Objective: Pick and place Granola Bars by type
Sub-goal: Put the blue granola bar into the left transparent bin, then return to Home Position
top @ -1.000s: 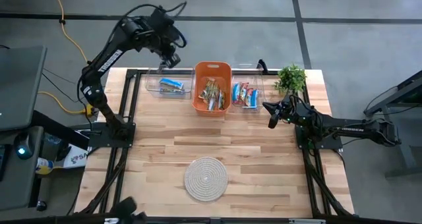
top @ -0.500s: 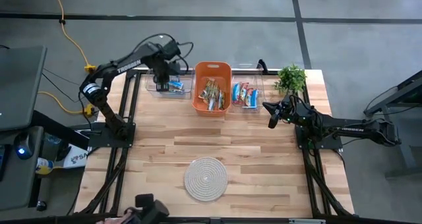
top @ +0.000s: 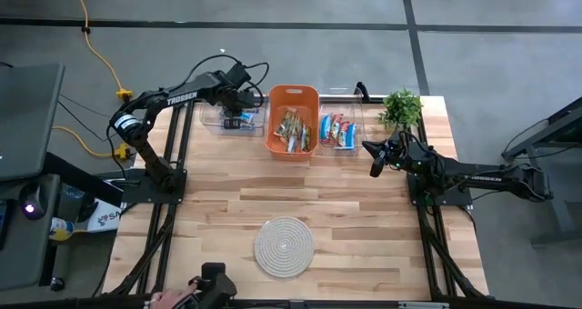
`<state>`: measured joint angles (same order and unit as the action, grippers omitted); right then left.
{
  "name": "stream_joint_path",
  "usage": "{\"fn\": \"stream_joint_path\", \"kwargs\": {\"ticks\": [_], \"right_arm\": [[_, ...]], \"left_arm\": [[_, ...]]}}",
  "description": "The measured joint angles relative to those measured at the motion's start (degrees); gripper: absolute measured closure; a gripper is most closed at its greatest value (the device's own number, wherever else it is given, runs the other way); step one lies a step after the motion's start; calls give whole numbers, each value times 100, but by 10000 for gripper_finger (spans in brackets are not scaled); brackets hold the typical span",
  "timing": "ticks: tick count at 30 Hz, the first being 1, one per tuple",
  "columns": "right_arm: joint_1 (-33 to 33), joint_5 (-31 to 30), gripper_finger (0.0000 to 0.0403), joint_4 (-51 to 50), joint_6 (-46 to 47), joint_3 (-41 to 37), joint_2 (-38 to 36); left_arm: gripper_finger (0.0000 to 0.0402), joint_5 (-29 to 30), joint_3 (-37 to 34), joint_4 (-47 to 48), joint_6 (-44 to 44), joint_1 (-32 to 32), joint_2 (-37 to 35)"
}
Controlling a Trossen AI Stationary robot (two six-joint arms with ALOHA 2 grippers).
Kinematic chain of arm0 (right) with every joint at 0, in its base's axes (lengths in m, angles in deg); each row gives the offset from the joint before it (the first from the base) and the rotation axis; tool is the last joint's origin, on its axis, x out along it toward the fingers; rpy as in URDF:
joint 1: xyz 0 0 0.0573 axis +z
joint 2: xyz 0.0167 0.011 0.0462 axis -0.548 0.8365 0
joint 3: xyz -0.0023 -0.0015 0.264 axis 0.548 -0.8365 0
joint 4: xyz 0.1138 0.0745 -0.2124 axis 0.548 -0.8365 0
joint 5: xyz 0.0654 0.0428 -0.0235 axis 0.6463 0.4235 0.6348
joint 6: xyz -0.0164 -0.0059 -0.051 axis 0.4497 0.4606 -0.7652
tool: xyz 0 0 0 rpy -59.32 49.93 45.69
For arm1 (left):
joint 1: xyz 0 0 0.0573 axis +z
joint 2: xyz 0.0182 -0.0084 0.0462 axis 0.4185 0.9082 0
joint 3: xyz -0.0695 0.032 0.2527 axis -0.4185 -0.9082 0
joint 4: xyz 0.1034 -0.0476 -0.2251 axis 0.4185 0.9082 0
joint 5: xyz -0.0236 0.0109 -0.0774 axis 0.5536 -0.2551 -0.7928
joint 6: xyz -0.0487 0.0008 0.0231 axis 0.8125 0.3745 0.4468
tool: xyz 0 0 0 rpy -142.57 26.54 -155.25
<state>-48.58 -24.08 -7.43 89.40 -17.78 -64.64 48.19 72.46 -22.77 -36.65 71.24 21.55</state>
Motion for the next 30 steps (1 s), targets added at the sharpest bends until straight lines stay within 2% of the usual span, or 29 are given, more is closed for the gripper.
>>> {"fn": "stream_joint_path", "kwargs": {"ticks": [6,14,22,27,30], "right_arm": [[-1,0,402,0,0,0,0],[-1,-1,402,0,0,1,0],[-1,0,402,-1,0,0,0],[0,0,402,0,0,0,-1],[0,0,402,0,0,0,0]], "left_arm": [[331,-166,-17,-168,-535,-2,0],[322,-460,-17,-247,-586,-2,0],[254,-471,-17,-229,-583,-2,0],[213,-80,-11,-235,-335,-4,0],[201,-71,56,-227,-95,-2,-3]]}}
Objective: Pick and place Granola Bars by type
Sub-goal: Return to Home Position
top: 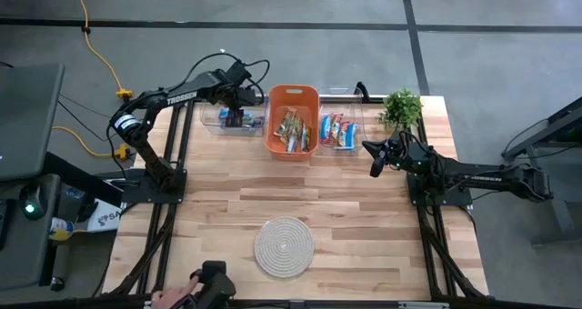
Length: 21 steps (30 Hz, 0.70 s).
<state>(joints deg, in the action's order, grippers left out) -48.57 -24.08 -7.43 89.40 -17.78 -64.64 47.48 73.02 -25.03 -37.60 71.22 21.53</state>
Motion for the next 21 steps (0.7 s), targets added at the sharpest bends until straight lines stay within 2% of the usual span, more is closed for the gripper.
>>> {"fn": "stream_joint_path", "kwargs": {"ticks": [3,6,11,17,21], "right_arm": [[-1,-1,402,-1,0,2,0],[0,0,402,-1,0,0,0],[0,-1,402,0,0,1,0],[-1,-2,402,-2,0,2,0],[0,0,402,0,0,2,0]], "left_arm": [[200,-177,96,9,122,-2,-127],[204,-616,269,-8,279,-8,-317],[209,-1774,764,-130,1290,-17,-465],[209,-3272,1448,-256,2438,-364,-465],[216,-3605,1903,-439,2825,-808,-465]]}}
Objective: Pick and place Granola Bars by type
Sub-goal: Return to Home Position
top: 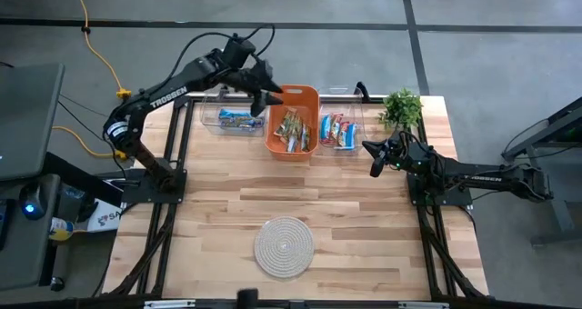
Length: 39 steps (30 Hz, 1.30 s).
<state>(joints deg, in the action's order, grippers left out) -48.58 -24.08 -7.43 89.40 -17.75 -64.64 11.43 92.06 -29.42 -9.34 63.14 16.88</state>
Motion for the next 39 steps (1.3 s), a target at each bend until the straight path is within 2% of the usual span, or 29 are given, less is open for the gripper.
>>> {"fn": "stream_joint_path", "kwargs": {"ticks": [4,11,17,21,28,33,39], "right_arm": [[-1,0,402,0,0,0,-2],[1,0,402,0,0,-2,0],[-1,0,402,-2,0,-2,-2],[1,-2,402,-2,0,-1,0],[0,0,402,0,0,0,-1],[0,0,402,-1,0,-1,-2],[-1,0,402,-1,0,-2,0]], "left_arm": [[243,-26,568,-34,40,-549,0],[313,-22,1417,-19,309,-1584,0],[391,-6,1603,15,442,-2021,-221],[394,-58,1605,147,493,-2140,-566],[401,223,1605,602,440,-2167,-1326],[401,244,1168,733,445,-2169,-2041],[401,544,-315,74,902,-2167,-3430]]}}
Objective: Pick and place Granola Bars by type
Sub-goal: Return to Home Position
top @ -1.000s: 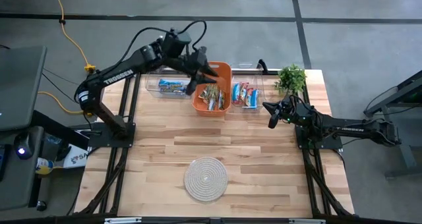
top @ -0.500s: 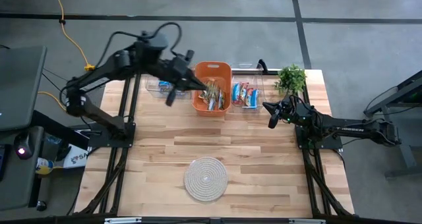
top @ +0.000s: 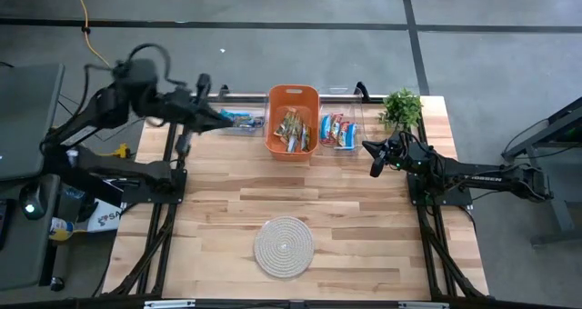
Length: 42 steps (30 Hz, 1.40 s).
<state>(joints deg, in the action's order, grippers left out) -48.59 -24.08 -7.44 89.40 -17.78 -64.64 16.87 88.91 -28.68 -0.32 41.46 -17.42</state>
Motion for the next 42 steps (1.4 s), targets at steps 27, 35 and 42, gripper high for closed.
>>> {"fn": "stream_joint_path", "kwargs": {"ticks": [27,35,42], "right_arm": [[2,0,402,-1,0,1,0],[2,0,402,0,0,0,0],[2,-2,402,0,0,0,-1]], "left_arm": [[401,1271,-5906,-3253,1973,12,-4500],[401,1262,-7102,-4651,2743,12,-4938],[401,1306,-7700,-5377,3167,12,-5044]]}}
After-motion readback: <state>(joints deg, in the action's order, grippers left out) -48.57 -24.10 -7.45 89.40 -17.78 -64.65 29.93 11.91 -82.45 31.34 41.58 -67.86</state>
